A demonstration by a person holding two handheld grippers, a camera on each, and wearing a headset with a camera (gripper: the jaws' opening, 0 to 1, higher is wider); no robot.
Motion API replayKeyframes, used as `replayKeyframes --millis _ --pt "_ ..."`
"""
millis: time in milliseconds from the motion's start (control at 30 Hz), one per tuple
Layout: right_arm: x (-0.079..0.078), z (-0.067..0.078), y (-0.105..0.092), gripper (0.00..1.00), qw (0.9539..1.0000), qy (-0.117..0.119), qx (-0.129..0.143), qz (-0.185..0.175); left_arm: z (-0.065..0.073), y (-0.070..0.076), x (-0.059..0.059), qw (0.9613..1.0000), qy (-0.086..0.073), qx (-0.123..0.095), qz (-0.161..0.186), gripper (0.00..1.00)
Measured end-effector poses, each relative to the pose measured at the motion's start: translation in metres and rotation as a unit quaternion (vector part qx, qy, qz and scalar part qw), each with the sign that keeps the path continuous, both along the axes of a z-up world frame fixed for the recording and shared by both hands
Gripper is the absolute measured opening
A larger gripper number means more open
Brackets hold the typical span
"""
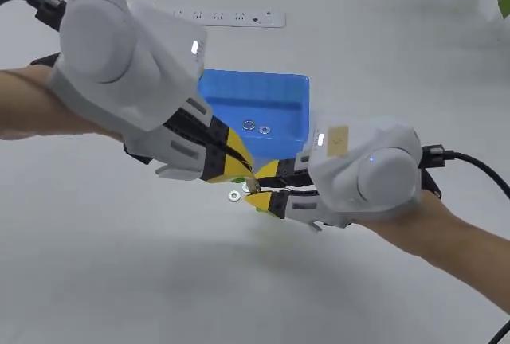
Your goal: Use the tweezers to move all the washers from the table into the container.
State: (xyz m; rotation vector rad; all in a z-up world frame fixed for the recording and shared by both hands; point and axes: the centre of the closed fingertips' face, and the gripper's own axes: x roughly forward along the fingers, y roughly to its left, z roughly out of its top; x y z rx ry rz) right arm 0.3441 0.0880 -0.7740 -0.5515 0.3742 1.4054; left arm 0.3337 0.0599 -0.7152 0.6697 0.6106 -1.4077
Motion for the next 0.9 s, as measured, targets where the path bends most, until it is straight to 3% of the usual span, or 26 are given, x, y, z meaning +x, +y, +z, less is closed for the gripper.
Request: replayKeyframes --millis 900 --pt "-0.0034 -0.0007 -0.0016 0.13 0.9997 0.023 0.007 0.001 -0.0029 -0.0032 -0.0016 0.9999 0.017 0.002 -0.003 0.06"
